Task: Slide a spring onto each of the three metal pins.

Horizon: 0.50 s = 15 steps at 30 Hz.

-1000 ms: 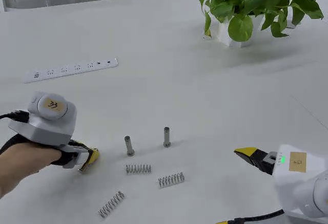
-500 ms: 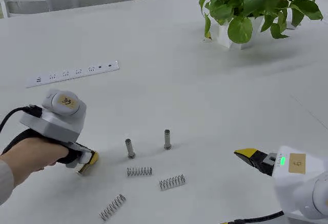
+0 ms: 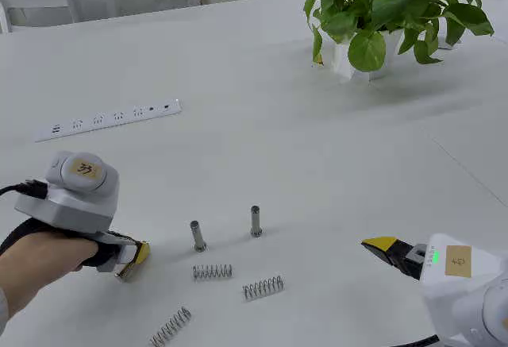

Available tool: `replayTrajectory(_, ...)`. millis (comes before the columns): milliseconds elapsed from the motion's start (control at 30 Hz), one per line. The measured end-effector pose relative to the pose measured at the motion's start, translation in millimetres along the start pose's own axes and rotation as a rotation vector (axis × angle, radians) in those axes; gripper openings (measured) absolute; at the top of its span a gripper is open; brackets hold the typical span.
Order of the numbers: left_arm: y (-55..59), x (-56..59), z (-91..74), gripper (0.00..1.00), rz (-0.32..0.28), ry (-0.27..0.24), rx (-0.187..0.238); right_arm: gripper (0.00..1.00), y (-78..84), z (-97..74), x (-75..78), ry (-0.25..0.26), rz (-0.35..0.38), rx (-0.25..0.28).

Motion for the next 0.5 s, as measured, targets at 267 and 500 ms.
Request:
replayTrajectory(267, -4.8, 2.8, -12.1, 0.04, 0.009, 0.004, 0.044, 0.94, -3.0, 2.1, -3.4, -0.01, -0.009, 0.004)
replayTrajectory(500, -7.1, 4.9, -20.9, 0.04, 0.03, -0.002, 0.075, 0.95, -5.7, 4.1, -4.0, -0.015, -0.011, 0.011)
Point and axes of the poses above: the centre of the closed fingertips' face, and the gripper's own axes: z roughly forward along the fingers, x roughly to its right, y roughly out of its underside, the point moved 6 cm from there along -z, roughly backward along the fingers, and after that the axes turned 10 degrees about y, right-handed, at the moved point
